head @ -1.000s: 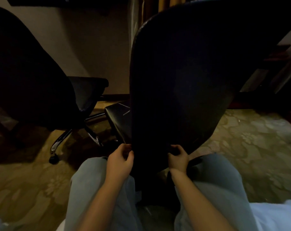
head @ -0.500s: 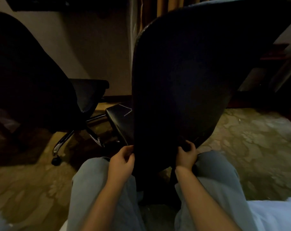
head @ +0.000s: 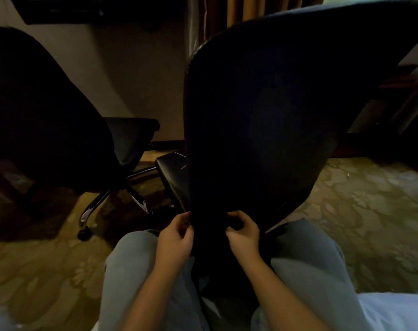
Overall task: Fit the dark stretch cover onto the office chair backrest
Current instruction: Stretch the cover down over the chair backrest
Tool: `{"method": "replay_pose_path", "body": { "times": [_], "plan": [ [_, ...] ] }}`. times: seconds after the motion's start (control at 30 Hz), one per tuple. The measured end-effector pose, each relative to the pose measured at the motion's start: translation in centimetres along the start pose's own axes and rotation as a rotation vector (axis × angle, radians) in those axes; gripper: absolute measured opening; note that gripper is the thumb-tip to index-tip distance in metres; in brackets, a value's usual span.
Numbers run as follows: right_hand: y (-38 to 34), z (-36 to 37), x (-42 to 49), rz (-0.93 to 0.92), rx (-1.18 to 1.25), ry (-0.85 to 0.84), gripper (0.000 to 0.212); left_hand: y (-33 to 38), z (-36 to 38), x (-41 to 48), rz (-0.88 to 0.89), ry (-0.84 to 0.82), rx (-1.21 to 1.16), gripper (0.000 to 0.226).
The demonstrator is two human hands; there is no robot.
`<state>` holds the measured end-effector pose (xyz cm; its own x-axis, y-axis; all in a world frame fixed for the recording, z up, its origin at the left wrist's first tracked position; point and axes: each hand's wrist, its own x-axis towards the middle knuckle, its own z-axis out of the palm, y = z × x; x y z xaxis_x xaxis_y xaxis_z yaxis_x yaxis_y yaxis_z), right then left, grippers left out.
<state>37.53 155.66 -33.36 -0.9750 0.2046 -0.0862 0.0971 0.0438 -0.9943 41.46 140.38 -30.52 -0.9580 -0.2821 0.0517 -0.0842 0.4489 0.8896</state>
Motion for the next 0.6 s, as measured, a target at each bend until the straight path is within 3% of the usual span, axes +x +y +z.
{"method": "replay_pose_path", "body": {
  "times": [0.17, 0.23, 0.37, 0.6],
  "plan": [
    [-1.5, -1.1, 1.5, 0.043, 0.088, 0.295, 0.036, 0.0, 0.3, 0.0, -0.014, -0.009, -0.010, 0.029],
    [-1.4, -0.4, 0.9, 0.054, 0.098, 0.312, 0.039, 0.1, 0.5, -0.1, -0.009, 0.002, 0.007, 0.028],
    [-0.7, 2.0, -1.6, -0.089, -0.026, 0.214, 0.044, -0.2, 0.7, 0.1, -0.006, 0.016, 0.042, 0.026],
    [-0.1, 2.2, -2.5, -0.308, -0.353, -0.173, 0.042, -0.2, 0.3, 0.1, -0.032, -0.002, 0.023, 0.024]
  ]
}}
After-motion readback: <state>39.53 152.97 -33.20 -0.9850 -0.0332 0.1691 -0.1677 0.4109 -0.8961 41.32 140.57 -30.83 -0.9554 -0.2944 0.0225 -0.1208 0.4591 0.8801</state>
